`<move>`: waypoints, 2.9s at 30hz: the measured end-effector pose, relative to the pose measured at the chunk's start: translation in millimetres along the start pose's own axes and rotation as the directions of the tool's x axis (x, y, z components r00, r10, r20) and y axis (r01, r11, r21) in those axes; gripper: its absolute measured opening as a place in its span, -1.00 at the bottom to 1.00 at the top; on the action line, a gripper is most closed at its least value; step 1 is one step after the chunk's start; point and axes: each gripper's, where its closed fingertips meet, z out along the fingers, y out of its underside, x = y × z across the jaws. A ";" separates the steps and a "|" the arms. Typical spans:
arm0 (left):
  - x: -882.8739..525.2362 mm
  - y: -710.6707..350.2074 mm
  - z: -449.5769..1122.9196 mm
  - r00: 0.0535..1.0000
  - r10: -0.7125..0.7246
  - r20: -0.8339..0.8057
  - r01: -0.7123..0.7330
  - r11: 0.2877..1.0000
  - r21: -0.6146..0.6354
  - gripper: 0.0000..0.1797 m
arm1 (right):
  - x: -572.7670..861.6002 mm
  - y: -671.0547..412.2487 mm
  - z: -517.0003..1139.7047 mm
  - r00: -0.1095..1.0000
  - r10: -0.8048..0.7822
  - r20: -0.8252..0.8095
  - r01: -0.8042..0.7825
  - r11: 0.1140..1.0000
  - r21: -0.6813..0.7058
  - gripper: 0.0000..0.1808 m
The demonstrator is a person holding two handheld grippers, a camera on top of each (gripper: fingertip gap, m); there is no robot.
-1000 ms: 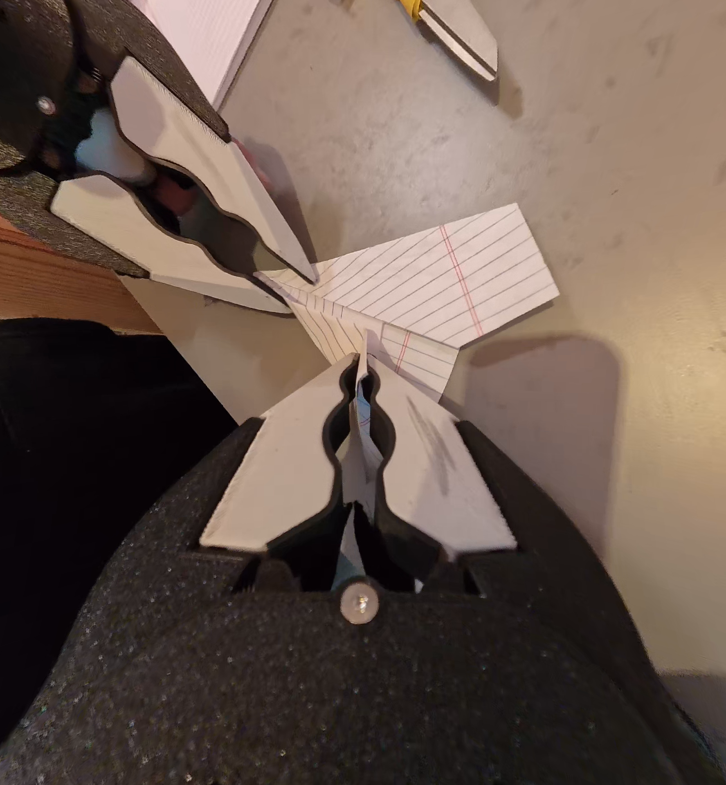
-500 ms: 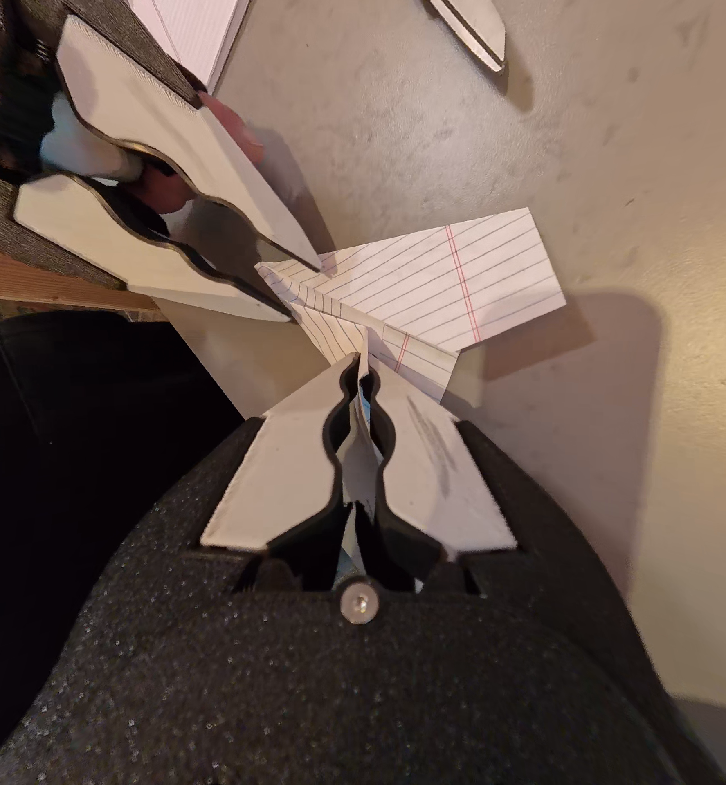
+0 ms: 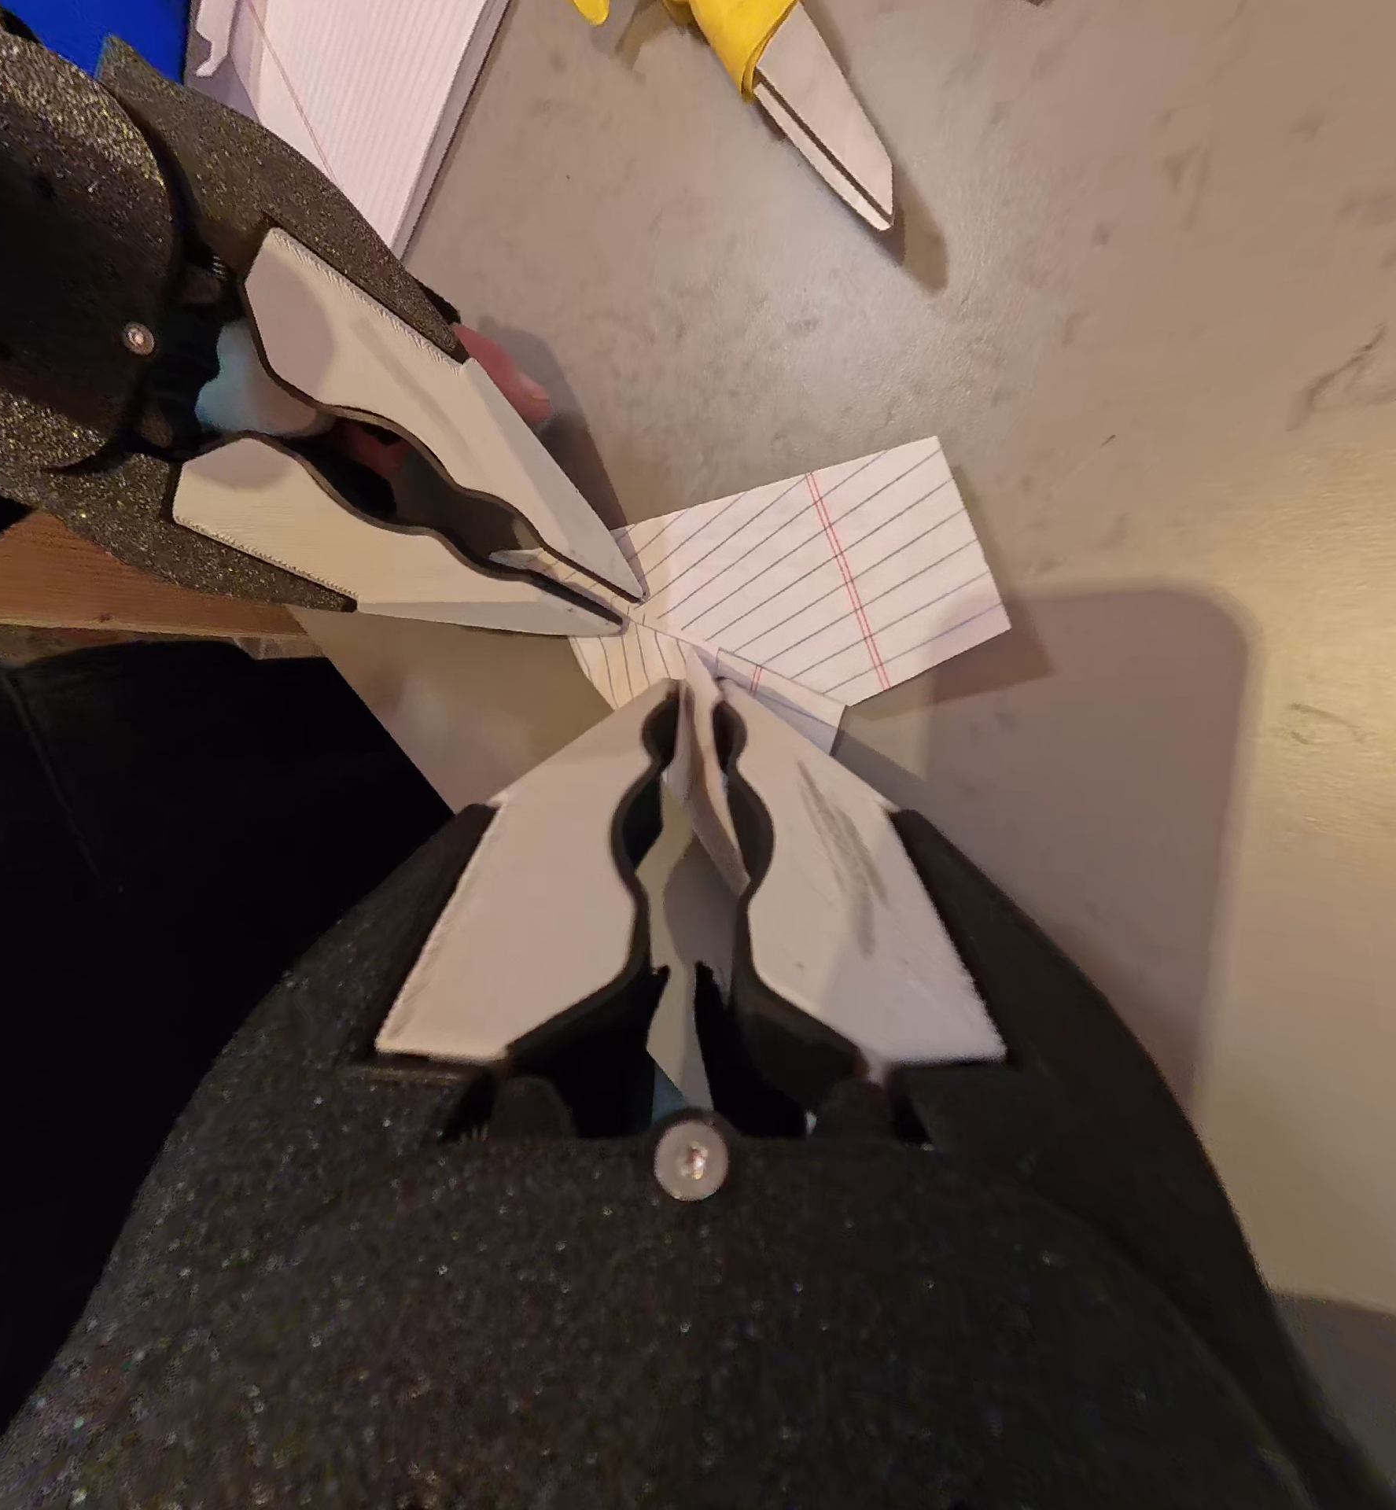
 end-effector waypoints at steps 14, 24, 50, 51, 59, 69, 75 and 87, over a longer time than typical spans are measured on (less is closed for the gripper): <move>-0.3 0.0 0.0 0.999 -0.019 -0.028 0.019 1.000 0.001 -0.96 | 7.5 -2.9 2.3 0.996 0.082 0.026 -0.084 0.994 0.070 -1.00; 4.9 0.3 -1.7 0.986 -0.088 -0.139 0.086 0.996 -0.018 -0.87 | 7.1 -5.0 3.0 0.993 0.110 0.033 -0.113 0.991 0.078 -1.00; -1.7 2.3 0.1 0.998 0.059 0.002 -0.059 0.998 -0.014 -0.99 | 12.6 -7.9 1.1 0.984 0.174 -0.044 -0.170 0.982 0.082 -1.00; -1.7 2.4 0.2 0.997 0.075 0.014 -0.074 0.997 -0.013 -0.99 | 13.4 -8.0 0.5 0.984 0.167 -0.059 -0.162 0.984 0.080 -0.98; -1.8 2.0 0.0 0.993 0.109 0.045 -0.109 0.994 -0.010 -0.99 | 9.5 -31.1 -37.5 0.952 0.006 -0.306 0.045 0.986 0.160 -0.82; -1.8 2.1 0.3 0.995 0.099 0.033 -0.099 0.995 -0.010 -1.00 | 0.8 -13.6 17.5 0.862 -0.186 -0.471 0.291 0.943 0.161 -1.00; -4.0 3.5 -4.9 0.999 0.034 -0.007 -0.034 0.999 -0.009 -0.99 | 0.6 -14.2 17.4 0.852 -0.215 -0.477 0.344 0.917 0.200 -1.00; 9.3 9.2 -7.8 0.971 0.208 0.120 -0.202 0.978 -0.058 -1.00 | 0.5 -13.3 17.4 0.841 -0.218 -0.495 0.360 0.909 0.211 -1.00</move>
